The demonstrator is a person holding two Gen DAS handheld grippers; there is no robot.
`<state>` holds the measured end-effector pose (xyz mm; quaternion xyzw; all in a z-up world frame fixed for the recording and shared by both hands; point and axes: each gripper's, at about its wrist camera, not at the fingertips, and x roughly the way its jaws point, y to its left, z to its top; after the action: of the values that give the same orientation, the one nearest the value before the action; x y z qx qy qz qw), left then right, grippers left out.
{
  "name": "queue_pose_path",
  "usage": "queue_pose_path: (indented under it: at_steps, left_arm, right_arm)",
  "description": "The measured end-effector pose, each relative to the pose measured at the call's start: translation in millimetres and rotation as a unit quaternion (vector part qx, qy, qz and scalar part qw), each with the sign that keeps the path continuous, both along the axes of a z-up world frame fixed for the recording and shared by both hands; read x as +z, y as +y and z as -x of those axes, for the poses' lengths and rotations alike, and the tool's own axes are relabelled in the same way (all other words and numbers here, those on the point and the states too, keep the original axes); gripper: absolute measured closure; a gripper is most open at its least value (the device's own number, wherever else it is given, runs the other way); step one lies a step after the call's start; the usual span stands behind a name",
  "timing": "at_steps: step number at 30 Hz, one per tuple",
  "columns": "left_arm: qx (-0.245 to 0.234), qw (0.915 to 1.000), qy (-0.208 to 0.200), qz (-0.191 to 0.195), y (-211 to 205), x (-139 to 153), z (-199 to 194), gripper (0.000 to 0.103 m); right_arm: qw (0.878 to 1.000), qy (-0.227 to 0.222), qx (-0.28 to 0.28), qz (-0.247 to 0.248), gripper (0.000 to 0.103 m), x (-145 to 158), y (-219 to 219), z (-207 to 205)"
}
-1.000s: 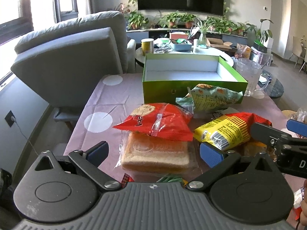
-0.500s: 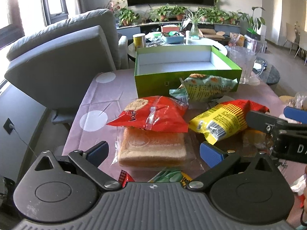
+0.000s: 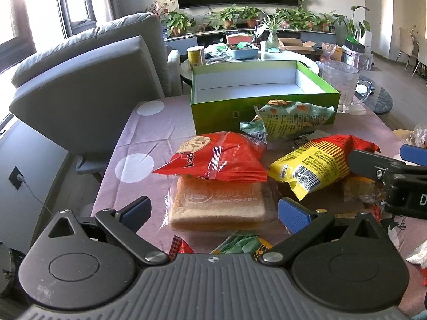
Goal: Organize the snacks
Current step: 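Move the left tool toward the red bread bag on the table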
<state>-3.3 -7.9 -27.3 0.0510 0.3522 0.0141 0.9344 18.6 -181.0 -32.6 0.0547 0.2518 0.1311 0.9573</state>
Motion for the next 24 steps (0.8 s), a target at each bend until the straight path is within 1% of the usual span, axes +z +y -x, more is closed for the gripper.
queue_pose_path:
  at_steps: [16,24]
  left_arm:
    - [-0.001,1.0,0.004,0.0,1,-1,0,0.001]
    - [0.005,0.9997,-0.005,0.022,15,6,-2,0.001]
  right_arm:
    - [1.0,0.001,0.0,0.002,0.032,-1,0,0]
    - [1.0,0.0,0.003,-0.002,0.032,2,0,-2]
